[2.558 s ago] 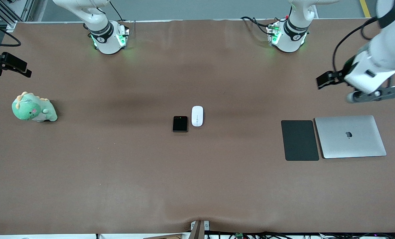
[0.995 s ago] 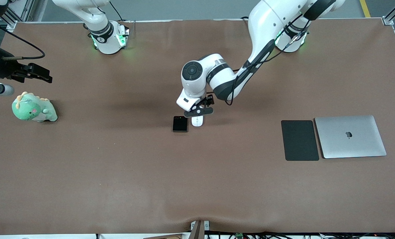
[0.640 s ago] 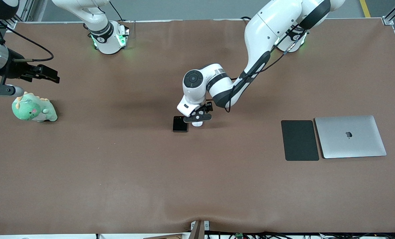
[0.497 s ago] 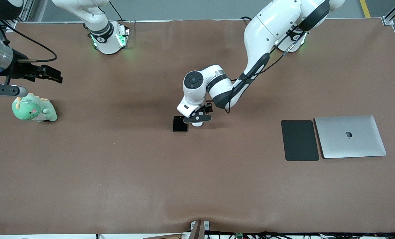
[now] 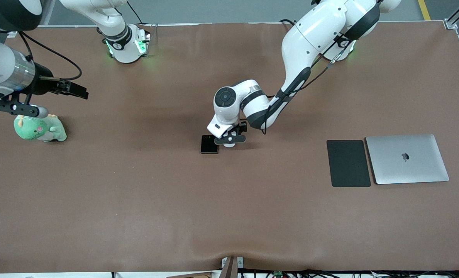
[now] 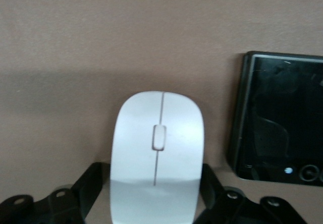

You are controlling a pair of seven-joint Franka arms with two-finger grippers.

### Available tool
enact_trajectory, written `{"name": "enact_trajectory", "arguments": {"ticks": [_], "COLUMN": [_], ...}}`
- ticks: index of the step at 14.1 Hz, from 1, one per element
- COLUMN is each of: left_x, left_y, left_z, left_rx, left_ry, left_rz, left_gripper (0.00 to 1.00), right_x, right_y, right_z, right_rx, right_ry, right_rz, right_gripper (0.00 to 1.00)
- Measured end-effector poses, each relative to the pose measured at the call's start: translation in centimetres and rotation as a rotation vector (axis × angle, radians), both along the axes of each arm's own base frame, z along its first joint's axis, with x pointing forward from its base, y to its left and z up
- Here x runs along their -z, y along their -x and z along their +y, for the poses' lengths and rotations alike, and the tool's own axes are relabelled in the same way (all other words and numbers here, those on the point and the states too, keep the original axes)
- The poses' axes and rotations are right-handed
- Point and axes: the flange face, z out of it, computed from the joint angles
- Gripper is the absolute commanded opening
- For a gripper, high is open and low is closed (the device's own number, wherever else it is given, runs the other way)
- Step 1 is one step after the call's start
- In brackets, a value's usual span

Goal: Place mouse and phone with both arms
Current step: 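Carry the mouse to the pad while the right gripper grasps the phone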

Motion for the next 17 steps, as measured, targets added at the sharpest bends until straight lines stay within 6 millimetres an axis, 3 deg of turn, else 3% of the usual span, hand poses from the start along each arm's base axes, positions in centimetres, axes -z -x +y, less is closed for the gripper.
{"name": "enact_trajectory", "arguments": {"ticks": [2,6,8,10,13,17], "left_x": [-0.3,-0.8,-2.3,-5.4,-10.4,-13.6], "left_y": [-0.3,-2.2,-5.1,-7.8,-10.8,-13.7], "left_z": [-0.1,1.0,3.0,5.3,10.7,21.8], "left_rx": [0.008,0.015,-0.005,-0.022,0.013,0.022], "left_ry": [0.006,0.016,0.03,0.039,0.012,-0.032], "left_rz": [-0.005,-0.025,-0.049,-0.087,-0.133,-0.134], "left_gripper": [0.54,0.55,0.56,0.59,0.58,0.57], "right_x": [1.1,4.0,7.4,11.5,16.8,22.2], "right_y": [-0.2,-1.2,-2.4,-4.0,-5.2,-4.3], "right_z": [0.9,5.6,8.6,11.2,16.7,24.6], "right_rx": [0.055,0.105,0.092,0.086,0.041,-0.051], "right_ry": [-0.009,0.006,-0.004,-0.03,-0.053,-0.068], "right_rz": [0.013,0.009,0.002,-0.009,-0.06,-0.131], "right_gripper": [1.0,1.0,1.0,1.0,1.0,1.0]}}
